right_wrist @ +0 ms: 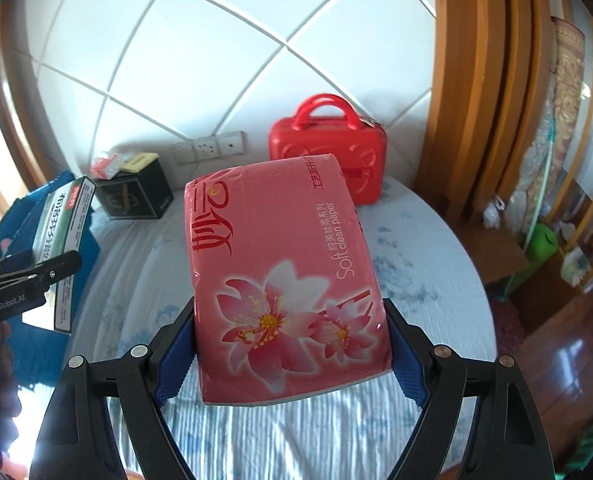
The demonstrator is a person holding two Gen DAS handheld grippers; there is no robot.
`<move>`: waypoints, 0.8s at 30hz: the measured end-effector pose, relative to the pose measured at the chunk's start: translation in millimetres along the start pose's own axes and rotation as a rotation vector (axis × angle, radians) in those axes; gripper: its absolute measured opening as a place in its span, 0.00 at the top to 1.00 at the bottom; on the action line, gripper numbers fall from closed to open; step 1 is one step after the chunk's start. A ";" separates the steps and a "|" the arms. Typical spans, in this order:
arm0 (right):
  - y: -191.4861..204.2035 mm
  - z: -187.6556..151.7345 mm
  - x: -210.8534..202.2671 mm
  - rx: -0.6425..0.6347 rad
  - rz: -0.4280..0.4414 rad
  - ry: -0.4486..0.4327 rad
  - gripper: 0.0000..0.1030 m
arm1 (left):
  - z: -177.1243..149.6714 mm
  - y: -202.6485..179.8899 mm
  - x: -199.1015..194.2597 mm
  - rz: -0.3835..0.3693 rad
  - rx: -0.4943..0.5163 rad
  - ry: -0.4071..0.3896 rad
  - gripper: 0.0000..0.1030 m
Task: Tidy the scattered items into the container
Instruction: 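Lift and carry the ibuprofen box and tissue pack with both tools over the crate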
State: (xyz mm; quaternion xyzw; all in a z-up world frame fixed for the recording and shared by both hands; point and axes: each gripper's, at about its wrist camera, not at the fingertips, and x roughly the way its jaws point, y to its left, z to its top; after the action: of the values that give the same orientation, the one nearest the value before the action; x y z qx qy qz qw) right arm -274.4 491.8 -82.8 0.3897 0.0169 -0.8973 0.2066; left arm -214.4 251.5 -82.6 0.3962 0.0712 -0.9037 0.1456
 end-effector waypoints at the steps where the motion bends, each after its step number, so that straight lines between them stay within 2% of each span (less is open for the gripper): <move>1: 2.0 -0.1 -0.7 -0.001 0.009 0.000 0.19 | -0.3 1.0 -1.7 0.005 0.006 0.004 0.12; 4: 11.1 0.3 -5.0 -0.010 0.029 -0.004 0.19 | -0.3 6.7 -11.0 0.000 -0.007 0.010 0.12; 12: 59.4 1.3 -17.6 -0.090 0.045 -0.027 0.19 | 5.6 41.7 -33.7 -0.021 -0.042 -0.043 0.12; 16: 95.7 6.3 -21.5 -0.100 0.043 -0.048 0.19 | 11.3 81.8 -43.2 -0.059 -0.050 -0.055 0.12; 24: 205.2 18.0 -24.4 -0.111 0.054 -0.080 0.18 | 22.7 177.1 -58.3 -0.094 -0.016 -0.060 0.12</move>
State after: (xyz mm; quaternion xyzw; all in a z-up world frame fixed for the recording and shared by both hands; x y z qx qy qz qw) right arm -193.2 309.5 -26.3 0.3416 0.0480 -0.9040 0.2525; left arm -136.1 90.2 -26.6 0.3639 0.0926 -0.9204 0.1085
